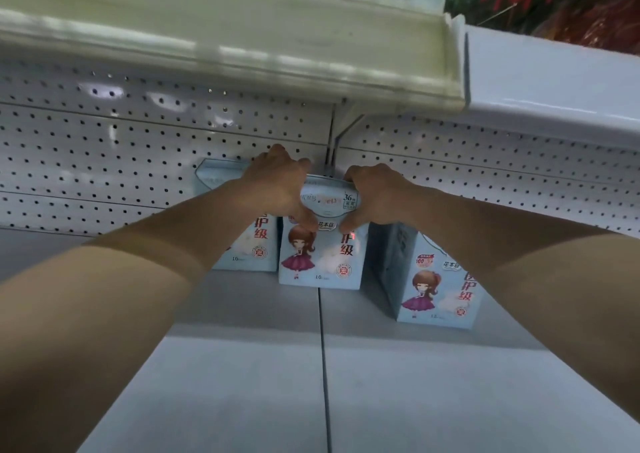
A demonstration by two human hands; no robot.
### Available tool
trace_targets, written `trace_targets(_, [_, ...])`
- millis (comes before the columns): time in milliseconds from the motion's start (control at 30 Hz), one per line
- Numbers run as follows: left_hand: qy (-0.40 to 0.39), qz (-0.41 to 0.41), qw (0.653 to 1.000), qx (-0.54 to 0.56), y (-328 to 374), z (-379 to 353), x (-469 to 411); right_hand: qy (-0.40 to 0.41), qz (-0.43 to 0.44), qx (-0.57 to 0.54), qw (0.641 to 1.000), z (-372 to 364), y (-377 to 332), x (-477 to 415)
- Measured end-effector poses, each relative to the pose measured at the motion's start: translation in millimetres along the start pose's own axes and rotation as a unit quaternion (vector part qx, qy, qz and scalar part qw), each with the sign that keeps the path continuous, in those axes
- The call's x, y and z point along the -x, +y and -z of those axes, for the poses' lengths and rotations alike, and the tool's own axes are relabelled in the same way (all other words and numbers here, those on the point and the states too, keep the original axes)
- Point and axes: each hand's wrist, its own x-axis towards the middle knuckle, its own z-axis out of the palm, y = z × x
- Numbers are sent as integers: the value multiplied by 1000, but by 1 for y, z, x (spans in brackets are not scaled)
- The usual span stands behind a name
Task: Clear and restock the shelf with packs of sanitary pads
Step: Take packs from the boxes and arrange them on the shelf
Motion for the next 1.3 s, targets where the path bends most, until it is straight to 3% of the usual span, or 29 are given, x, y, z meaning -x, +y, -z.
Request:
trace_targets(433, [32, -19, 999, 5, -2, -14, -7, 27, -44, 8, 999, -15, 5, -13])
trace_targets(700, [34, 8, 998, -52, 1, -12, -7, 52, -42, 24, 997, -16, -2, -11])
trace_targets(1300, [58, 34, 997, -46, 16, -8, 7, 84, -53, 56, 993, 0, -3, 16])
